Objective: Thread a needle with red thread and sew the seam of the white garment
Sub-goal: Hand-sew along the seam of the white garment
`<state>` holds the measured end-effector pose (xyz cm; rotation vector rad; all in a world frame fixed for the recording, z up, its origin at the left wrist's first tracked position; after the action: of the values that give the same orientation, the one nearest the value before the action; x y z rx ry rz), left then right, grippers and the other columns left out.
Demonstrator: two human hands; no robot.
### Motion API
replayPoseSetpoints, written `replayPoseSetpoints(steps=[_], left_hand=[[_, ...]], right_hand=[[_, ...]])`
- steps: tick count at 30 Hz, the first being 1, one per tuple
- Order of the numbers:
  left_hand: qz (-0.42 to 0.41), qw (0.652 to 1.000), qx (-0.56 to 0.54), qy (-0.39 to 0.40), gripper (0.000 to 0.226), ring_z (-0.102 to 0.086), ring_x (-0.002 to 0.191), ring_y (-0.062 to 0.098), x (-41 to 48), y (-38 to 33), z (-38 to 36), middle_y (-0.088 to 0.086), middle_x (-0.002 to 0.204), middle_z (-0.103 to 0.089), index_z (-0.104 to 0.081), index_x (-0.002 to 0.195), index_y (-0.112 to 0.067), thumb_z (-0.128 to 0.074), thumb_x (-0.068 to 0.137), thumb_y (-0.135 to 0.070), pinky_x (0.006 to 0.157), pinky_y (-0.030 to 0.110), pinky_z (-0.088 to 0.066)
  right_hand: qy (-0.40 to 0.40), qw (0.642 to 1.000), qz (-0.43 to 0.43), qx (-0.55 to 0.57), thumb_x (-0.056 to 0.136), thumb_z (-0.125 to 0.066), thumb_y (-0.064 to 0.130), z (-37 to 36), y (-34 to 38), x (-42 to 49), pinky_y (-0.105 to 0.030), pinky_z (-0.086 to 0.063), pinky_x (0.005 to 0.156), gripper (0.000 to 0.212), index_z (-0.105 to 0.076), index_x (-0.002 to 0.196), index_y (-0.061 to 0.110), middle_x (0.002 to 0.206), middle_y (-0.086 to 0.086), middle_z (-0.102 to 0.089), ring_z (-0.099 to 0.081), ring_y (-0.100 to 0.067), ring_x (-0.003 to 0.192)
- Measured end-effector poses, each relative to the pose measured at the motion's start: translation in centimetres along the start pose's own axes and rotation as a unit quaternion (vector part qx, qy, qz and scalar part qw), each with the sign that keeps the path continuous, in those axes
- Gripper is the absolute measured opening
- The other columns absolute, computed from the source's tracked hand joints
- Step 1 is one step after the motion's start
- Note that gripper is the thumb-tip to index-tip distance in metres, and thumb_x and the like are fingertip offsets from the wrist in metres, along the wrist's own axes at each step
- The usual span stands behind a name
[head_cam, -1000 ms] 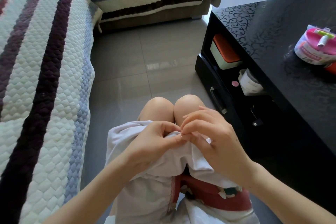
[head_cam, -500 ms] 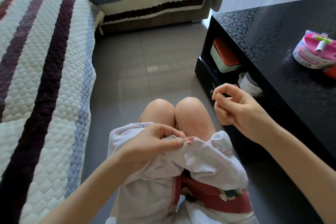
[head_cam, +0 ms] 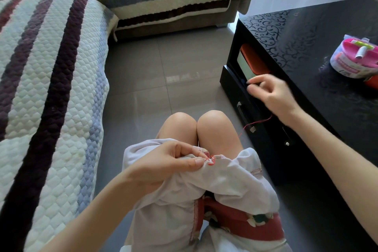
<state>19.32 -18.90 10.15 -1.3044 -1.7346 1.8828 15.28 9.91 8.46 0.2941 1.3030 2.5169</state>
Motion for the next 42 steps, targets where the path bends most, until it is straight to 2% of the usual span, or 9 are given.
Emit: replayPoseSetpoints(steps=[4, 7, 13, 17, 23, 25, 30, 33, 42], left_hand=[[0.001, 1.000, -0.001, -0.007, 0.009, -0.066, 0.104, 0.010, 0.4, 0.2, 0.3, 0.007, 0.108, -0.073, -0.076, 0.086, -0.006, -0.068, 0.085, -0.004, 0.083, 0.012, -0.047], [-0.001, 1.000, -0.009, 0.005, 0.008, -0.065, 0.096, 0.006, 0.4, 0.1, 0.1, 0.009, 0.100, -0.074, -0.077, 0.085, -0.010, -0.070, 0.082, -0.011, 0.083, 0.012, -0.048], [-0.007, 1.000, 0.005, 0.003, 0.015, -0.066, 0.099, 0.005, 0.2, -0.3, 0.0, 0.007, 0.105, -0.073, -0.076, 0.083, -0.010, -0.063, 0.086, -0.002, 0.082, 0.011, -0.047], [-0.003, 1.000, 0.003, 0.005, 0.025, -0.067, 0.091, 0.004, 0.0, -0.5, -0.2, -0.003, 0.092, -0.074, -0.077, 0.075, -0.016, -0.062, 0.087, 0.000, 0.078, 0.012, -0.047], [0.002, 1.000, 0.022, -0.019, 0.012, -0.066, 0.092, -0.001, -0.1, -0.3, 0.1, -0.008, 0.090, -0.075, -0.077, 0.073, -0.020, -0.073, 0.080, -0.011, 0.078, 0.010, -0.047], [0.004, 0.999, 0.015, -0.030, 0.016, -0.066, 0.083, -0.003, 0.0, -0.3, 0.2, -0.009, 0.080, -0.074, -0.074, 0.075, -0.014, -0.067, 0.084, -0.002, 0.073, 0.008, -0.047], [0.006, 1.000, 0.009, -0.015, 0.032, -0.062, 0.067, -0.006, 0.0, -0.3, 0.2, -0.012, 0.067, -0.070, -0.075, 0.066, -0.018, -0.059, 0.087, 0.002, 0.065, 0.007, -0.045], [-0.003, 1.000, -0.010, -0.019, 0.021, -0.066, 0.077, -0.001, 0.0, -0.2, 0.5, -0.007, 0.079, -0.074, -0.077, 0.068, -0.021, -0.064, 0.081, -0.010, 0.069, 0.010, -0.047], [-0.012, 0.988, 0.083, -0.130, 0.020, -0.068, 0.099, 0.008, 0.2, 1.0, 0.3, -0.008, 0.094, -0.076, -0.078, 0.077, -0.024, -0.065, 0.090, -0.016, 0.087, 0.023, -0.051]], right_hand=[[0.320, 0.945, 0.052, 0.048, 0.085, -0.068, 0.026, -4.5, 6.1, -7.4, -0.022, -0.043, 0.068, 0.016, -0.076, 0.090, 0.013, 0.080, -0.011, -0.070, -0.057, -0.003, 0.074], [0.392, 0.918, 0.058, 0.036, 0.080, -0.067, 0.047, -5.5, 7.0, -9.7, -0.025, -0.043, 0.063, 0.032, -0.075, 0.083, 0.016, 0.070, -0.009, -0.066, -0.055, -0.005, 0.067], [0.382, 0.916, 0.063, 0.108, 0.080, -0.068, 0.039, -5.4, 7.3, -9.9, -0.038, -0.042, 0.065, 0.033, -0.072, 0.078, 0.007, 0.074, -0.022, -0.064, -0.054, -0.018, 0.070], [0.368, 0.921, 0.042, 0.118, 0.082, -0.068, 0.021, -4.9, 6.9, -8.8, -0.018, -0.038, 0.060, 0.016, -0.070, 0.072, 0.009, 0.064, -0.004, -0.060, -0.050, -0.004, 0.062], [0.178, 0.978, 0.016, 0.105, 0.085, -0.067, 0.003, -3.3, 5.1, -6.1, -0.017, -0.047, 0.065, 0.013, -0.070, 0.073, 0.005, 0.065, 0.001, -0.066, -0.059, -0.003, 0.063], [0.144, 0.987, 0.027, 0.067, 0.085, -0.068, 0.006, -3.6, 4.7, -6.2, -0.029, -0.047, 0.064, 0.013, -0.071, 0.073, 0.004, 0.064, -0.008, -0.066, -0.056, -0.009, 0.062], [0.291, 0.953, 0.029, 0.076, 0.088, -0.068, 0.017, -4.9, 5.5, -8.7, -0.013, -0.039, 0.062, 0.011, -0.073, 0.095, 0.011, 0.060, 0.017, -0.062, -0.055, 0.004, 0.062], [0.358, 0.932, 0.035, 0.051, 0.083, -0.072, 0.035, -5.7, 5.3, -10.1, -0.024, -0.044, 0.066, 0.018, -0.074, 0.088, 0.017, 0.071, -0.004, -0.066, -0.057, -0.008, 0.069], [0.304, 0.946, -0.040, 0.109, 0.075, -0.073, 0.027, -3.4, 3.5, -11.3, -0.035, -0.034, 0.054, 0.022, -0.064, 0.062, 0.011, 0.058, -0.011, -0.047, -0.040, -0.022, 0.055]])
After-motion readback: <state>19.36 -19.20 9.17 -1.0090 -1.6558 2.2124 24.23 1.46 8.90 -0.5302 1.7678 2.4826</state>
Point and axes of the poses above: each hand's wrist, its own x-axis towards the middle knuckle, its own z-axis out of the back of the hand, y = z × x, the point moved 3 cm from there along x, towards the middle knuckle
